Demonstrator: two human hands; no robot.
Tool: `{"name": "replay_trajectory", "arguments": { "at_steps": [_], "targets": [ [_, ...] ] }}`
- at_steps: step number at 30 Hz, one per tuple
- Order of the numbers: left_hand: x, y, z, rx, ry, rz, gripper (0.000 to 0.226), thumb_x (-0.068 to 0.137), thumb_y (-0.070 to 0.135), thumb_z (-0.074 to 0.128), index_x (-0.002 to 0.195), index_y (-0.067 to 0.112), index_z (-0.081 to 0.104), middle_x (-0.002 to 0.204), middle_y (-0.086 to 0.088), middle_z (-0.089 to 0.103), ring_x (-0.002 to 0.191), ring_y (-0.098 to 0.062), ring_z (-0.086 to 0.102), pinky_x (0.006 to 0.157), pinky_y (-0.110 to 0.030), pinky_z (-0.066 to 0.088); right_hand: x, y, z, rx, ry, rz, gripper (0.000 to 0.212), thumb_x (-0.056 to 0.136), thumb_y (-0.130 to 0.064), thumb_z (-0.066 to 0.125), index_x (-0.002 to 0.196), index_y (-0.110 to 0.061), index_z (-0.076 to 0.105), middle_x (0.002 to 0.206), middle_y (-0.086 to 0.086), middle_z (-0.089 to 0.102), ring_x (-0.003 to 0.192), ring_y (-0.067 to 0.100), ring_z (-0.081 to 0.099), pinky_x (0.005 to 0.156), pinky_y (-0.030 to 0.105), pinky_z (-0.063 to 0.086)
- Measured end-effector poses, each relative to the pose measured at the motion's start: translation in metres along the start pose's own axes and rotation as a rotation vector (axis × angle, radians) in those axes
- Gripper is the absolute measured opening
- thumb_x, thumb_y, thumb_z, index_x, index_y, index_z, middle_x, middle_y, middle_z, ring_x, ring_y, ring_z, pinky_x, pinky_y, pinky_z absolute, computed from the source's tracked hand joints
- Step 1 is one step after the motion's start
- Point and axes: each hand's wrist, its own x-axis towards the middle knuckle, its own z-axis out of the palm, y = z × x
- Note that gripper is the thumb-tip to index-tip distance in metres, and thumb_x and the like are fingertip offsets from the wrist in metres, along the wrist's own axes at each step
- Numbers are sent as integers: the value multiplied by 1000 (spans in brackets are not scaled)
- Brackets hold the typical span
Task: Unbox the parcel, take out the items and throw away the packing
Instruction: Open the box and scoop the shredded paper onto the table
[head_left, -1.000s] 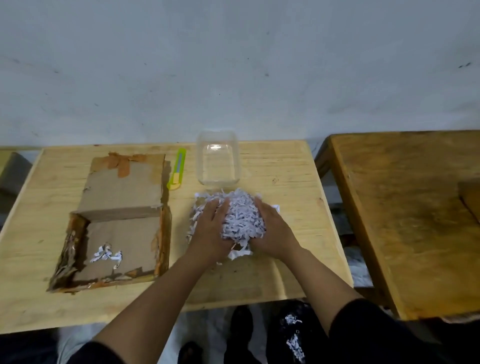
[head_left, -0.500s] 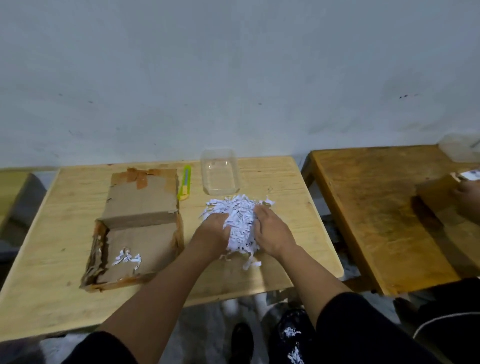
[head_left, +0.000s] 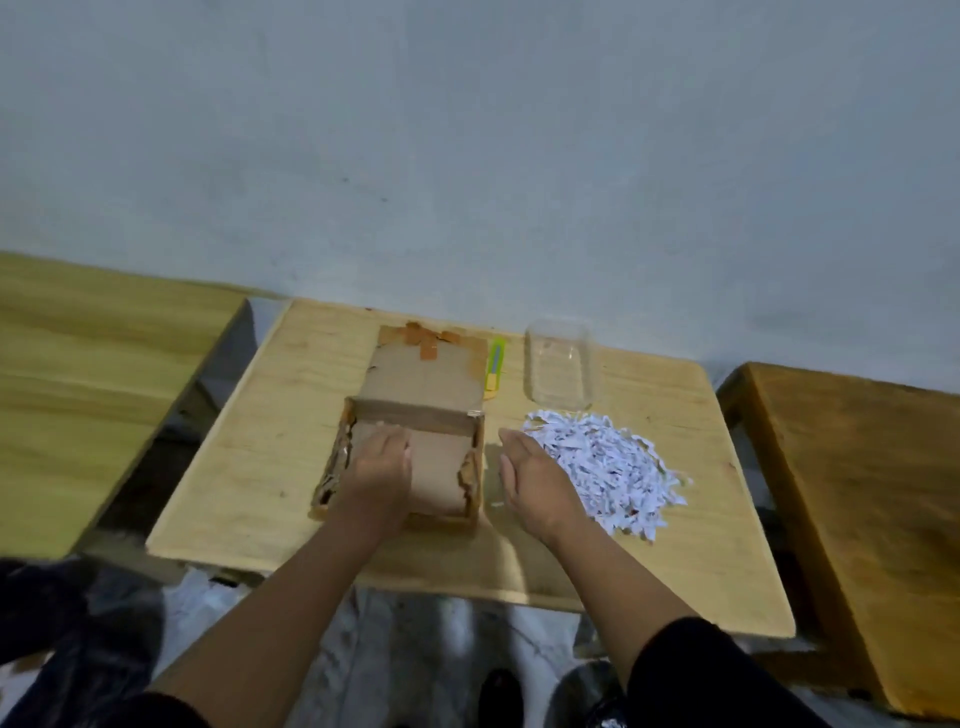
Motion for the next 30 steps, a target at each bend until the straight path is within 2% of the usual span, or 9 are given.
{"name": "replay_trajectory", "arguments": {
  "at_steps": [2,4,7,14,17,19,23,26,30],
  "targets": [
    [-7,-29,-1,42,-18,-65,42,81,17,35,104,-7,61,106,-28,65,108,-39,57,79,-49,54,10,-13,18,1,-43,-54,43,97,-18,33,139,-9,34,148,12,36,135,25,35,110,28,26],
    [-12,-51,4,17,85,-129,49,87,18,33,129,-4,45,134,-28,47,129,-44,38,97,-54,42,20,-21,35,-8,-86,-131,41,97,-18,35,137,-9,37,145,12,39,132,27,39,108,33,32],
    [-17,-74,19,-25,169,-160,54,93,28,24,144,10,21,152,-14,24,141,-29,21,110,-37,26,39,-25,53,-36,-161,-225,46,94,-21,44,139,-13,36,146,9,40,131,25,41,107,34,34],
    [-13,-79,25,-49,183,-174,64,89,43,13,144,11,15,153,-3,19,136,-4,10,110,-14,2,84,-32,69,-191,-450,-398,77,83,-25,64,146,-22,18,154,3,24,139,23,26,115,33,21],
    [-13,-83,29,-68,150,-220,57,94,39,19,145,18,9,152,6,14,140,-7,12,113,-20,6,97,-39,75,-198,-502,-441,76,83,-24,64,145,-22,20,153,3,24,141,23,19,117,34,14],
    [-15,-87,30,-59,169,-195,61,93,52,14,145,21,8,153,5,16,139,-7,18,113,-21,11,104,-43,79,-207,-500,-479,72,83,-26,64,144,-21,24,151,3,24,139,23,19,117,34,13],
    [-18,-90,30,-54,176,-199,59,92,48,13,146,26,12,154,2,20,138,-7,21,113,-14,11,114,-49,88,-157,-519,-532,61,85,-26,62,140,-20,35,141,5,29,131,22,28,112,22,14],
    [-17,-87,28,-40,192,-167,56,93,39,16,146,21,15,153,-1,23,136,-7,23,110,-5,7,118,-51,96,-42,-530,-534,53,83,-24,65,132,-16,48,127,9,40,120,25,39,100,17,23],
    [-18,-88,29,-51,207,-144,55,94,37,18,147,23,12,153,0,22,135,-7,23,107,-2,7,116,-52,104,103,-476,-491,38,80,-20,67,117,-13,63,116,12,52,107,26,49,95,29,40]
  ]
}}
